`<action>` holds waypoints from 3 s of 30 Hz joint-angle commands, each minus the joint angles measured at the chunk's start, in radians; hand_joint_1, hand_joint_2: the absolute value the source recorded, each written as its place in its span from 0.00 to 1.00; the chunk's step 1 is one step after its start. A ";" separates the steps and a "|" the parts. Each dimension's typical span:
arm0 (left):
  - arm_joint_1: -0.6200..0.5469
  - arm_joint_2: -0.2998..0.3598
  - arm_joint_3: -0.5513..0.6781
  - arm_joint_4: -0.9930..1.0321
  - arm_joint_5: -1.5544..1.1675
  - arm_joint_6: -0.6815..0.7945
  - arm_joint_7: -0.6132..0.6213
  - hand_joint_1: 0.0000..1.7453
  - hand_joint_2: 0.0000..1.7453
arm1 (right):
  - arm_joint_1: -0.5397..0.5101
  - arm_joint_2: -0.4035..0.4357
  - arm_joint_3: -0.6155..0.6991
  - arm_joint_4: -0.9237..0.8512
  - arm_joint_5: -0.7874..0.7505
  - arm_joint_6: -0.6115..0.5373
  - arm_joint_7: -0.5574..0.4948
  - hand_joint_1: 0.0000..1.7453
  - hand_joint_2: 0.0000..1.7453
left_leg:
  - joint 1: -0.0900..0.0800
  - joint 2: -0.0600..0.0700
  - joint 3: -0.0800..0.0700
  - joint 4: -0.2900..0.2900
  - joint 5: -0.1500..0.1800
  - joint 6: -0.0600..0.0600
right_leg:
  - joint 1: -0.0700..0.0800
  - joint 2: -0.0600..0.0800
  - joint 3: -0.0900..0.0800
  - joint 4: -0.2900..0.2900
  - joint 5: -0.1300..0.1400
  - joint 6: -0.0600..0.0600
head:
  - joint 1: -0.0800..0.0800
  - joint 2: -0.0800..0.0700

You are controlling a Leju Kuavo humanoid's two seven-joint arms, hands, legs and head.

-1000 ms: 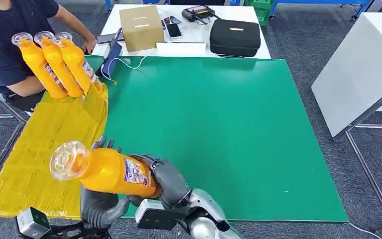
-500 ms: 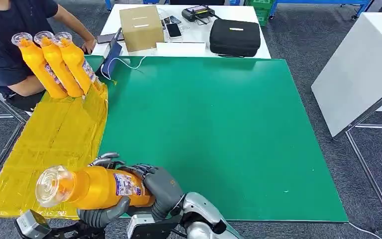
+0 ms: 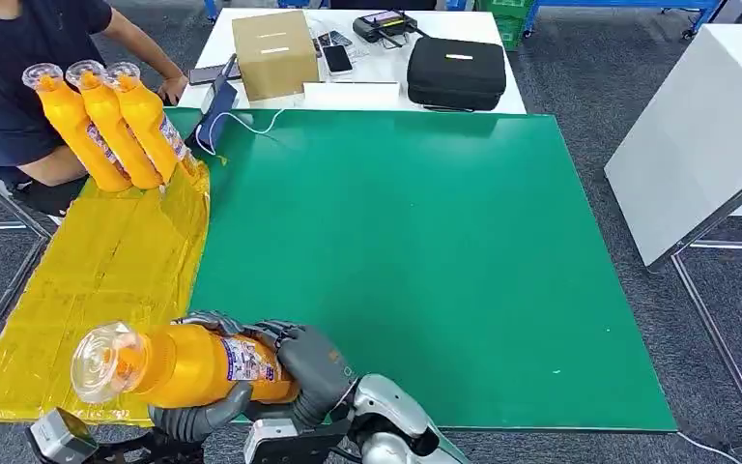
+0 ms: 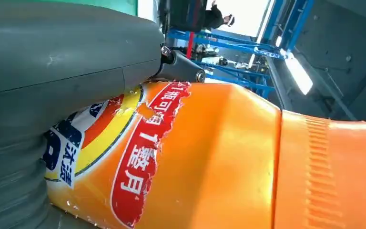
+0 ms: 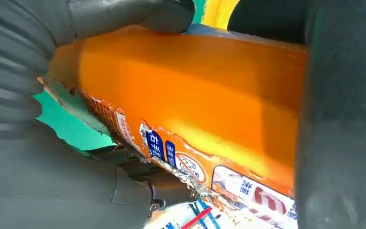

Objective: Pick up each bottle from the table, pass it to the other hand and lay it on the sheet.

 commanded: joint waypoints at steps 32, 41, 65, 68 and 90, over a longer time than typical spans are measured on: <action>-0.247 0.043 0.317 0.457 -1.395 0.990 0.290 1.00 1.00 | 0.091 -0.251 -0.362 -0.423 0.012 -0.129 0.018 0.00 0.00 | 0.000 0.001 0.003 0.000 -0.001 -0.002 | 0.001 0.003 0.005 -0.001 0.000 -0.001 | 0.000 0.000; -0.342 0.114 0.218 0.728 -1.593 0.923 0.416 1.00 1.00 | 0.031 -0.257 -0.328 -0.381 0.005 -0.109 0.024 0.00 0.00 | 0.001 0.000 0.004 -0.001 0.000 -0.002 | 0.001 0.002 0.006 -0.002 0.001 -0.002 | 0.000 0.000; -0.302 0.158 0.204 0.667 -1.248 0.674 0.199 0.00 0.00 | 0.006 -0.240 -0.325 -0.347 0.002 -0.091 0.025 0.00 0.00 | 0.000 0.002 0.007 0.000 -0.001 -0.002 | 0.000 0.004 0.009 -0.001 0.001 -0.001 | 0.000 0.000; -0.298 0.164 0.210 0.659 -1.144 0.582 0.151 0.00 0.00 | -0.008 -0.238 -0.325 -0.336 -0.002 -0.084 0.026 0.00 0.00 | 0.000 0.002 0.007 -0.001 0.000 -0.001 | 0.000 0.004 0.008 -0.001 0.001 -0.001 | -0.001 0.000; -0.238 0.071 0.348 0.346 -0.551 0.293 0.013 0.00 0.00 | 0.014 -0.228 -0.328 -0.325 0.011 -0.082 0.027 0.00 0.00 | 0.000 -0.001 0.004 0.000 0.002 -0.002 | 0.000 0.000 0.006 -0.001 0.001 0.000 | 0.000 0.000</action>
